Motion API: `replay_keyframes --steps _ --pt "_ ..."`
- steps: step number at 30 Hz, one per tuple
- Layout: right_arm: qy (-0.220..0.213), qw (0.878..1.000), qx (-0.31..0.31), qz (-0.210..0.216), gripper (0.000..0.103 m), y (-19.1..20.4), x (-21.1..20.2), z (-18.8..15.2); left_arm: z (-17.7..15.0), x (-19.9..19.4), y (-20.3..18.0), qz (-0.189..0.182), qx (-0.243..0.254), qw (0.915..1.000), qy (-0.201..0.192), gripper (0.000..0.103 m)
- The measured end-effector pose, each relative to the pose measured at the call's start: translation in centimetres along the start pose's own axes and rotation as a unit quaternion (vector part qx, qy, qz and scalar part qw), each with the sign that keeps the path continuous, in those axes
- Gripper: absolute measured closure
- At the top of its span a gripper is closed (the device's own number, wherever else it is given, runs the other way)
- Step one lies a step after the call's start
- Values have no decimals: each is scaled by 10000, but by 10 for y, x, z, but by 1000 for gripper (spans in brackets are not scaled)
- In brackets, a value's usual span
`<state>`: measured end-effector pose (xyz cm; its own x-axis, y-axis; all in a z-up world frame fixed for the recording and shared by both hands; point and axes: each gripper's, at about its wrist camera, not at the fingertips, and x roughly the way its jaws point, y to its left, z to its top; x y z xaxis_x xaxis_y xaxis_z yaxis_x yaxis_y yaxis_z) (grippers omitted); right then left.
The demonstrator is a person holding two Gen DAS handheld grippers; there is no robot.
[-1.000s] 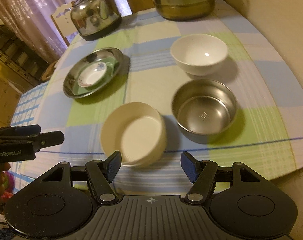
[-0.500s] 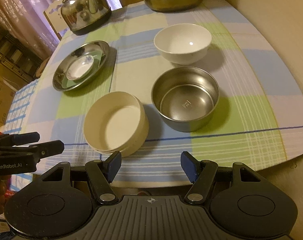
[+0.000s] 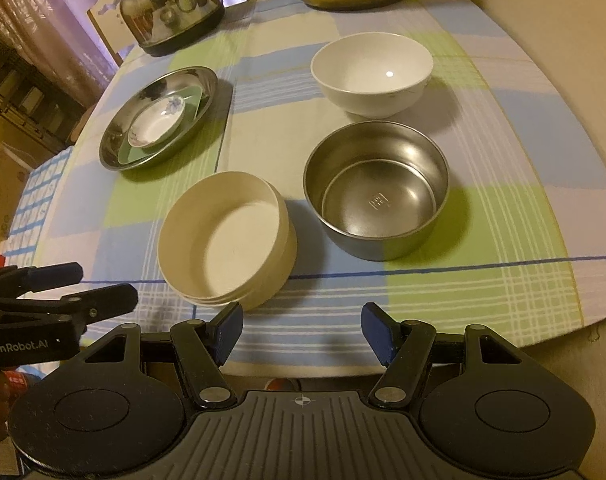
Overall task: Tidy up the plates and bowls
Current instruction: 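Move both grippers to the rim of the wide cream ribbed bowl, then close both grippers side by side on the cream bowl's rim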
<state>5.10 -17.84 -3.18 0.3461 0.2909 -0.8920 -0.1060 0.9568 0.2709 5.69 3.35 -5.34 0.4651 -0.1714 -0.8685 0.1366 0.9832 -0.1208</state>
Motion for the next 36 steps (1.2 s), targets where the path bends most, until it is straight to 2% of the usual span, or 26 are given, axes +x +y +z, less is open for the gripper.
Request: replay_keyframes --steps 10,13,17,31,36 --pt "-39 9996 264 77 38 1 13 8 11 16 -2 -99 124 9999 21 27" --pt "-107 9994 308 117 39 3 15 11 15 21 -1 -147 147 9998 29 34" --pt "-150 9991 376 91 53 7 23 16 21 31 -1 -146 234 9996 69 38" --pt "-45 9985 541 -31 70 9 53 26 32 61 6 -189 336 9989 277 59" --pt "2 9984 568 -21 80 9 59 28 33 72 7 -254 391 9982 367 72"
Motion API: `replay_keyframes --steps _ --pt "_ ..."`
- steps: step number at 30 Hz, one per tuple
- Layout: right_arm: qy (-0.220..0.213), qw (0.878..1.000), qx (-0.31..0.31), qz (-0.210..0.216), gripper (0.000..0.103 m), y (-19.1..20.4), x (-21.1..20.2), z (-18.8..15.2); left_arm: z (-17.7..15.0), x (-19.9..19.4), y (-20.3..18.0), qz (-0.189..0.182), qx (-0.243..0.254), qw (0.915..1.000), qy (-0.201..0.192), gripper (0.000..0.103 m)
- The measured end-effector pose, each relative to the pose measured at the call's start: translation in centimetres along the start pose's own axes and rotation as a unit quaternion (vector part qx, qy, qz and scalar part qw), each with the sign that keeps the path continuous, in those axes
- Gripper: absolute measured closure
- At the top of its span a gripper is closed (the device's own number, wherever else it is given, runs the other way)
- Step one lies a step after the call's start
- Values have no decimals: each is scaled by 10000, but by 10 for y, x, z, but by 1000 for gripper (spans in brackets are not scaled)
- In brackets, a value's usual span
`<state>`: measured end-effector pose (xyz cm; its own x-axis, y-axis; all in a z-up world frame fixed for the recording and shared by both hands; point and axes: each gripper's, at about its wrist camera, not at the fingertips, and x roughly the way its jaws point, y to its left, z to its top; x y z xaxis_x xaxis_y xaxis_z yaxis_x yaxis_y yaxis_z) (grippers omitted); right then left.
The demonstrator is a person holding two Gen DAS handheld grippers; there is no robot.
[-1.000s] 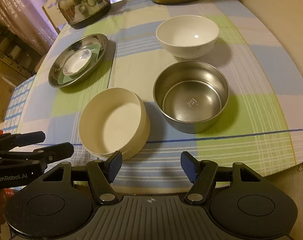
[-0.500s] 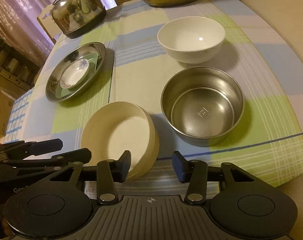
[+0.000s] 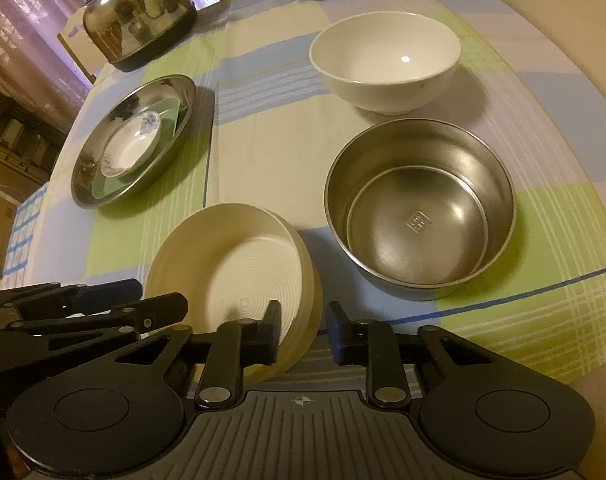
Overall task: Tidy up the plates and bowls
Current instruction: 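Close both grippers side by side on the cream bowl's rim, then lift the cream bowl with both grippers and lower it into the white floral bowl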
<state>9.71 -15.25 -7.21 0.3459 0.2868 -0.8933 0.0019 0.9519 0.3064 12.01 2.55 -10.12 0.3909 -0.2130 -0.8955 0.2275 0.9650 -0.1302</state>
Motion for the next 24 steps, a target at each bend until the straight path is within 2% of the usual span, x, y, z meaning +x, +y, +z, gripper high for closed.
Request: replay_keyframes --steps 2,5,15,24 --pt "13 10000 -4 26 83 0 1 1 0 3 1 -82 -25 10000 38 85" --pt "23 10000 -8 35 86 0 3 2 0 4 2 -73 -11 10000 41 89" --pt "-26 9998 -48 212 87 1 -5 13 11 -12 3 13 33 9998 -211 89" --pt "-308 9988 -27 379 87 1 -25 42 47 -33 -3 -7 112 9975 -699 89"
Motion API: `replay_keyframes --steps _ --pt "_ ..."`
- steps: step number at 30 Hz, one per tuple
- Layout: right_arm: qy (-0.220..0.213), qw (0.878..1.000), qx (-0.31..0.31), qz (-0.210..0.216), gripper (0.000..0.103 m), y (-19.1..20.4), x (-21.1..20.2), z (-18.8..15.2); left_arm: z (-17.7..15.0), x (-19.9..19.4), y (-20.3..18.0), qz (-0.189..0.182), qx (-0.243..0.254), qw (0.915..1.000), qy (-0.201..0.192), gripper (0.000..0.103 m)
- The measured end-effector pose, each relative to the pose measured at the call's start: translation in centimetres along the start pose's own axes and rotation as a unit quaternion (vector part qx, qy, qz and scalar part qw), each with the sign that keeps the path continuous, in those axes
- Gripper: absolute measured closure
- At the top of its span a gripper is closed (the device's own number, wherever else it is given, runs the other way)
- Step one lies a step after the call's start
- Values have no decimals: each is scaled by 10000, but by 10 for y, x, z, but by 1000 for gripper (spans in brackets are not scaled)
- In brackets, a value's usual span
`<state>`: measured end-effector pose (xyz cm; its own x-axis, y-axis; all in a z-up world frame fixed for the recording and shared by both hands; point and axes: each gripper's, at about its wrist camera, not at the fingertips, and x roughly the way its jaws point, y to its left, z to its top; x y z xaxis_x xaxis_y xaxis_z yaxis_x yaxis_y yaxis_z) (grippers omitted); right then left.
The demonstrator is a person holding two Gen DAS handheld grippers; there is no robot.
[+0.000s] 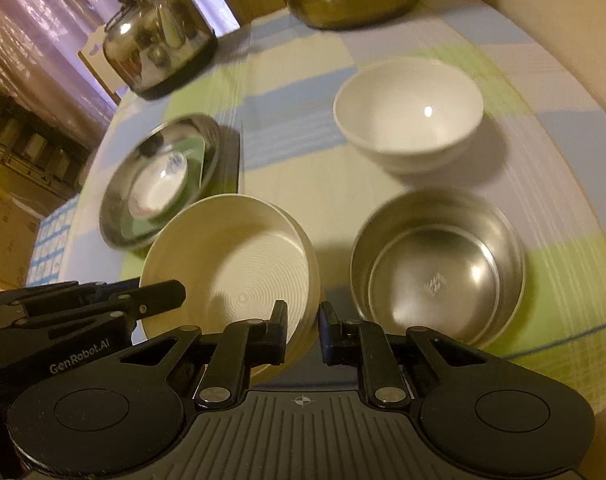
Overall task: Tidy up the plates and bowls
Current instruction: 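Lift the cream bowl with both grippers and lower it into the white floral bowl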
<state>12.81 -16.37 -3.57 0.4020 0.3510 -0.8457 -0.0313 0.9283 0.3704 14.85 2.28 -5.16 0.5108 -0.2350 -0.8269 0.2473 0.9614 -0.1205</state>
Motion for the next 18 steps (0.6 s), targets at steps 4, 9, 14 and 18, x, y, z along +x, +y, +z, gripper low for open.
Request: replay_keyframes --steps 4,9,14,18 --pt "-172 9998 34 -44 87 -7 -9 20 25 6 -10 -89 135 9997 -184 89" --pt "-449 9988 121 -179 87 -20 -19 47 58 14 -30 -197 345 9982 -445 89" --pt "-622 9972 230 -344 87 -39 -25 71 86 31 -49 -373 407 9973 -475 89" --pt "-672 9963 323 -430 87 -56 -26 87 103 44 -63 -441 441 9970 -465 89"
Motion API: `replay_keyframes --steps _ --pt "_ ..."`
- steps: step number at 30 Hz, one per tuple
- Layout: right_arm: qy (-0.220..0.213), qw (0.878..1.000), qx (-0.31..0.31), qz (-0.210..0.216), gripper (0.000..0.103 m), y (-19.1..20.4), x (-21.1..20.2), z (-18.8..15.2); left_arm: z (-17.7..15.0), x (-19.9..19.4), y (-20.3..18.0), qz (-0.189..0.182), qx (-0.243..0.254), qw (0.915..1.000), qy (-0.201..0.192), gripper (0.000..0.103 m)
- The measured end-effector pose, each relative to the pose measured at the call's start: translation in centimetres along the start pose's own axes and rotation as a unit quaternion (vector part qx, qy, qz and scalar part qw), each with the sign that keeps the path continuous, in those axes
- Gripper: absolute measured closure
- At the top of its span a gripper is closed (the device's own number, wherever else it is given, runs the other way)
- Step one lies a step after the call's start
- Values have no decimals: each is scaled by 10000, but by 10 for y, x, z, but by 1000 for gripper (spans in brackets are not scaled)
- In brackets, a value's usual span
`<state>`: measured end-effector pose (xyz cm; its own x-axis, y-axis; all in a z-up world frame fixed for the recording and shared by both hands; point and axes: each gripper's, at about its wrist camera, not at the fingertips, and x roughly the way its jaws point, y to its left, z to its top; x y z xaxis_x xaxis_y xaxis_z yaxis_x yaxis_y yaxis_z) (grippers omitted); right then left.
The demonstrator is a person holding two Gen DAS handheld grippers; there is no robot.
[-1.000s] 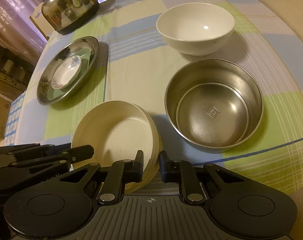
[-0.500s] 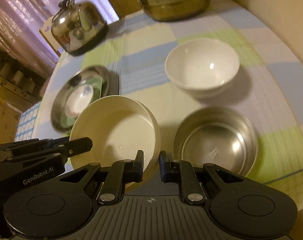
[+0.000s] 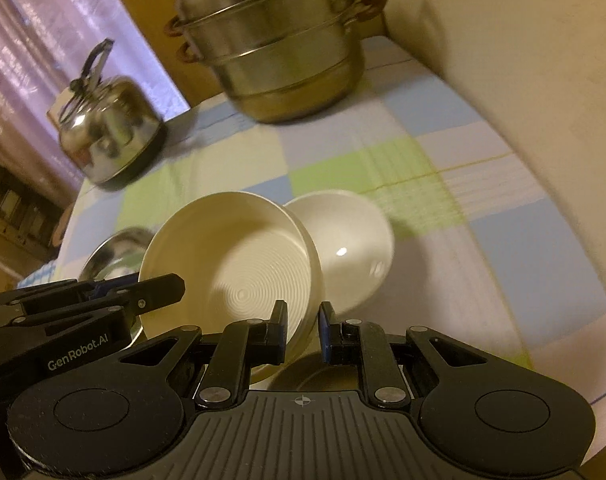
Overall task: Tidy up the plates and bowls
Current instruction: 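Lift the cream bowl with both grippers and lower it into the white floral bowl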
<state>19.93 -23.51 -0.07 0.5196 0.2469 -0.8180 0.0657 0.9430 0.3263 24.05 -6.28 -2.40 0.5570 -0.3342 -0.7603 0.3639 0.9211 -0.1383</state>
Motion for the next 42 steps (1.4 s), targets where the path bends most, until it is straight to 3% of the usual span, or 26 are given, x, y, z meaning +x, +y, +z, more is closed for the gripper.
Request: replay_keyframes --steps 10,21,42 --pt "56 9999 4 -159 87 -20 19 31 19 35 0 -39 -188 9998 113 89" --pt "226 9992 127 -311 87 -36 47 40 18 65 -1 -27 -271 9990 361 89" --pt "343 9988 217 -271 87 -42 54 41 17 72 1 -110 -328 9979 546 86"
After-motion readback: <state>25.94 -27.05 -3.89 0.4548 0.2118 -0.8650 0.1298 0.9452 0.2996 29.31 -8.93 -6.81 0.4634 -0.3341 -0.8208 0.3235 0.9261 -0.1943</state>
